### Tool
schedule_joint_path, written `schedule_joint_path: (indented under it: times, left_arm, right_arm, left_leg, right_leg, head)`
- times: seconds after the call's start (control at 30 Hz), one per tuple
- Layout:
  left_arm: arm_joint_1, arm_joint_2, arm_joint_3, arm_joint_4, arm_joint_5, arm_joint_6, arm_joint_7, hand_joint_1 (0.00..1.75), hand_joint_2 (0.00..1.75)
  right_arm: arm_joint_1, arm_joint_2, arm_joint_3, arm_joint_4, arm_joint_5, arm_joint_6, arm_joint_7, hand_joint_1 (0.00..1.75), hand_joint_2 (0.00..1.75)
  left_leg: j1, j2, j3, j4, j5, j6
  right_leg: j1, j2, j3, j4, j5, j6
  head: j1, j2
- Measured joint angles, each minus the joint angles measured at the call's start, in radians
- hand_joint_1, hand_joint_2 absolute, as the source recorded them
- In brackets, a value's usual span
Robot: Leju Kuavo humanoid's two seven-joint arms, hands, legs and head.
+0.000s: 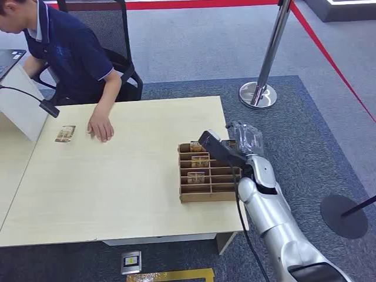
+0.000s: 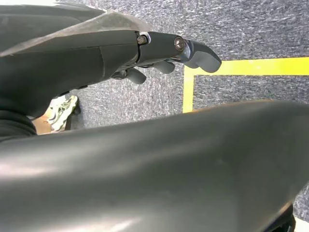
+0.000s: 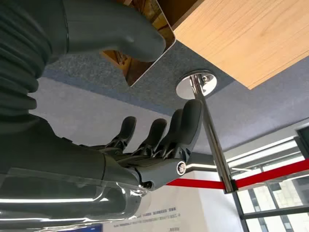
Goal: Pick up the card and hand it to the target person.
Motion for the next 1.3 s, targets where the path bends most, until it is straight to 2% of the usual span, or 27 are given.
schedule_joint_path:
  times: [1.3]
  left_arm:
    - [0.000, 0.005, 0.000, 0.000, -0.008, 0.000, -0.007, 0.00, 0.00]
  right_arm:
    - [0.018, -0.008, -0.023, 0.024, 0.004, -0.013, 0.008, 0.79, 1.75]
  left_leg:
    - [0.000, 0.000, 0.000, 0.000, 0.000, 0.000]
  right_leg:
    - [0.000, 0.000, 0.000, 0.000, 0.000, 0.000]
  head:
    - [0.000, 0.000]
